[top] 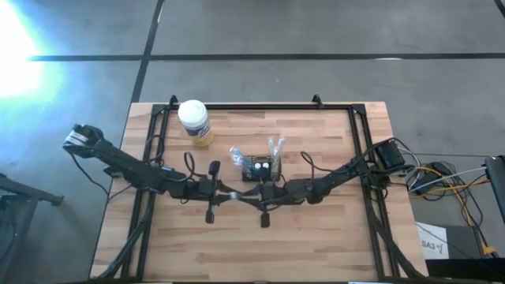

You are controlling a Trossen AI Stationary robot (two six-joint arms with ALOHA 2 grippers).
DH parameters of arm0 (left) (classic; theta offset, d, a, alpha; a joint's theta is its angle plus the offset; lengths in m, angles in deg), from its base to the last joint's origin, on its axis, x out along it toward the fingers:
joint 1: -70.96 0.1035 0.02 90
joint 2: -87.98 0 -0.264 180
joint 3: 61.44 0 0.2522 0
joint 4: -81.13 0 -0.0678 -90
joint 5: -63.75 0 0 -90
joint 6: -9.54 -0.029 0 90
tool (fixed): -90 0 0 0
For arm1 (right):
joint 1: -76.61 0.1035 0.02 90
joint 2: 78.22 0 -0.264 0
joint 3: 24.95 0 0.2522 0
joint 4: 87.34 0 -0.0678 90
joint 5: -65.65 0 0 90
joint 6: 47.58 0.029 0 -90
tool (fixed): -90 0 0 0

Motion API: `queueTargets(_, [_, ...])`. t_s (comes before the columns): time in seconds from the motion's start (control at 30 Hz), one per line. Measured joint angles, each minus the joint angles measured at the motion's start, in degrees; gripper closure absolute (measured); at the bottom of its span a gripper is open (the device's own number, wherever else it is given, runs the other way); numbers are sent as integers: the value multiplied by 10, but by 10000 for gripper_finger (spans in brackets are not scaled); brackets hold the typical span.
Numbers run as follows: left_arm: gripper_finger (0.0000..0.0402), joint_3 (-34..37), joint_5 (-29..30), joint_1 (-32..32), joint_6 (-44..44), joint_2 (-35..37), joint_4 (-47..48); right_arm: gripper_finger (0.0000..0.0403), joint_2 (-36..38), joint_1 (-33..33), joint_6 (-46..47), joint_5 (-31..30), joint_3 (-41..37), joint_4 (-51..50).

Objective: Pick & Place toothbrushing station
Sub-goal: Put the blue toothbrush into the black mesh organizer

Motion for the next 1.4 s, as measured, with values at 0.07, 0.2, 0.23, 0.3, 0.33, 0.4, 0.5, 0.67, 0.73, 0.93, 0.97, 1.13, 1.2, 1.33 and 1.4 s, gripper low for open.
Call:
queueTargets(0.07, [381,0,-1,0,-3,0,6,355,0,0,7,-9,0,1])
queueTargets(0.2, [381,0,-5,0,-15,1,13,311,0,1,2,-13,0,6])
queueTargets(0.23, [381,0,-6,0,-17,3,19,299,1,2,2,-14,0,8])
queueTargets(0.3, [381,0,-7,-1,-17,10,36,276,6,4,2,-13,0,6])
queueTargets(0.33, [381,0,-7,-1,-16,14,45,265,9,4,3,-10,0,6])
queueTargets(0.4, [381,1,-6,-2,-16,28,65,248,15,4,10,-9,0,5])
queueTargets(0.5, [381,4,-5,-3,-16,52,78,231,25,4,21,-8,-1,1])
queueTargets(0.67, [381,40,0,-12,-15,122,89,223,68,5,30,2,-6,-62])
queueTargets(0.73, [381,64,5,-14,-15,164,93,228,93,5,30,22,-7,-116])
queueTargets(0.93, [381,141,2,-15,7,328,158,270,180,11,26,70,-10,-226])
queueTargets(0.97, [381,149,-1,-15,12,356,185,280,194,11,22,70,-12,-235])
queueTargets(1.13, [381,185,2,-16,30,472,254,337,271,16,-7,74,-58,-209])
queueTargets(1.2, [381,197,5,-16,29,511,258,361,304,17,-19,76,-93,-161])
queueTargets(1.33, [381,208,5,-16,26,580,312,391,380,18,-18,77,-168,-134])
queueTargets(1.4, [381,206,7,-16,30,608,336,393,416,17,-7,79,-202,-134])
